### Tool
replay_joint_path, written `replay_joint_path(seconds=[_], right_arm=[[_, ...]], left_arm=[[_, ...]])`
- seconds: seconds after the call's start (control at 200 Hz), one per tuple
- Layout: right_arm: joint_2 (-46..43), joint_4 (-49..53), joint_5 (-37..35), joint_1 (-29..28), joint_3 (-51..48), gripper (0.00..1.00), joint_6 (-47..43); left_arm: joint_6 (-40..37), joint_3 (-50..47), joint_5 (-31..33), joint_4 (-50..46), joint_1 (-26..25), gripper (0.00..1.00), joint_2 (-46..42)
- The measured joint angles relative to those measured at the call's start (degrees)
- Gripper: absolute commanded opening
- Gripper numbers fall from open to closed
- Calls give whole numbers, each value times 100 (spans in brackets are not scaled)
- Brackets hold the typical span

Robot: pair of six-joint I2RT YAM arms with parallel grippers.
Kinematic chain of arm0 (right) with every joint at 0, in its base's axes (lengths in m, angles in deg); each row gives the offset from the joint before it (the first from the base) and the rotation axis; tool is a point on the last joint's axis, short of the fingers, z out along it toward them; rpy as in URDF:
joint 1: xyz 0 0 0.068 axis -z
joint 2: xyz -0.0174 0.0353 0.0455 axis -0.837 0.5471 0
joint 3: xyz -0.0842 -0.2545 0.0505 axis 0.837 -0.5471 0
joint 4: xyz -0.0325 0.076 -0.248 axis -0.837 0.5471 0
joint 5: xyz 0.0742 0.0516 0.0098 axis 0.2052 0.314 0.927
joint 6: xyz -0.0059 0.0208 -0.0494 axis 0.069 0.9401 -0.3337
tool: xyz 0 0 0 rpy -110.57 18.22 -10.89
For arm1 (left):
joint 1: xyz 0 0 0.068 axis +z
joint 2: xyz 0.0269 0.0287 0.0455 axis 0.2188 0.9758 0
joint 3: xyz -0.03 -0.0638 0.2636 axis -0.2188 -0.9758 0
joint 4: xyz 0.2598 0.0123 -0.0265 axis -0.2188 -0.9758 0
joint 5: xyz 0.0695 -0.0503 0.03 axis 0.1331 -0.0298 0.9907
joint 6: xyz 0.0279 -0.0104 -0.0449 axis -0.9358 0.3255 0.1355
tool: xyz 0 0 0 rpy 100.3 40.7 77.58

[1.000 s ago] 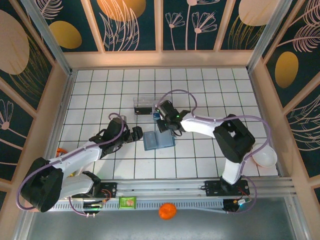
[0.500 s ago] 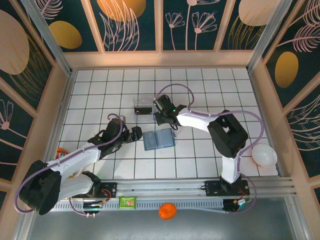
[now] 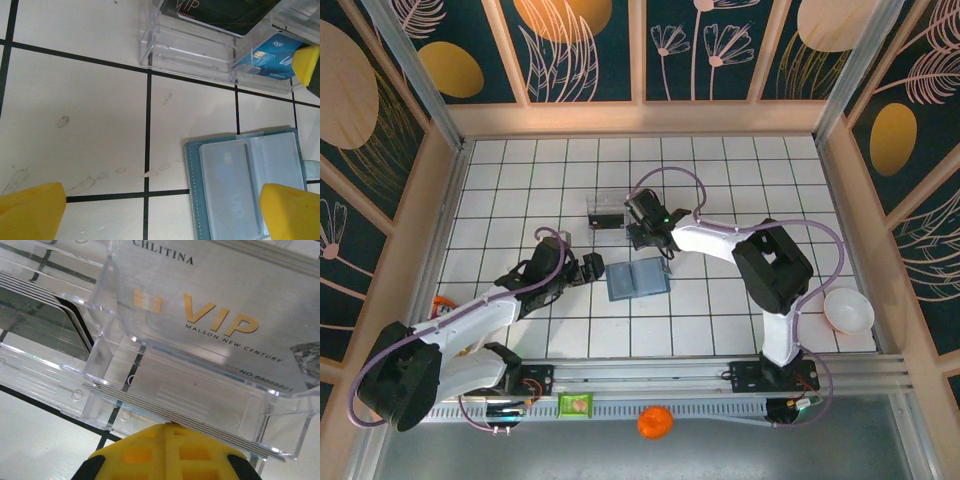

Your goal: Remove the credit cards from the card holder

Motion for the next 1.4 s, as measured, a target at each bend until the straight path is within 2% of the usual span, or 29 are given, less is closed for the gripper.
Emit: replay_joint_path(seconds=[0.05, 0.345, 0.586, 0.786, 1.071, 1.401], right_arm=[[-2, 0, 0, 0, 2, 0, 0], [-31, -4, 76, -2, -4, 15, 22], [-382, -13, 111, -35, -114, 22, 103], [-918, -42, 313, -514, -621, 32, -122], [-758, -2, 562, -1792, -946, 33, -415], [-424, 20, 227, -1888, -949, 32, -455]], left_arm=[[0, 0, 0, 0, 0, 99, 0], [0, 0, -2, 0, 0, 98, 11], [0, 0, -4, 0, 0, 99, 13], [-2, -9, 48, -2, 0, 99, -11], [2, -96, 295, -44, 0, 99, -98], [2, -247, 380, -98, 39, 99, -188]])
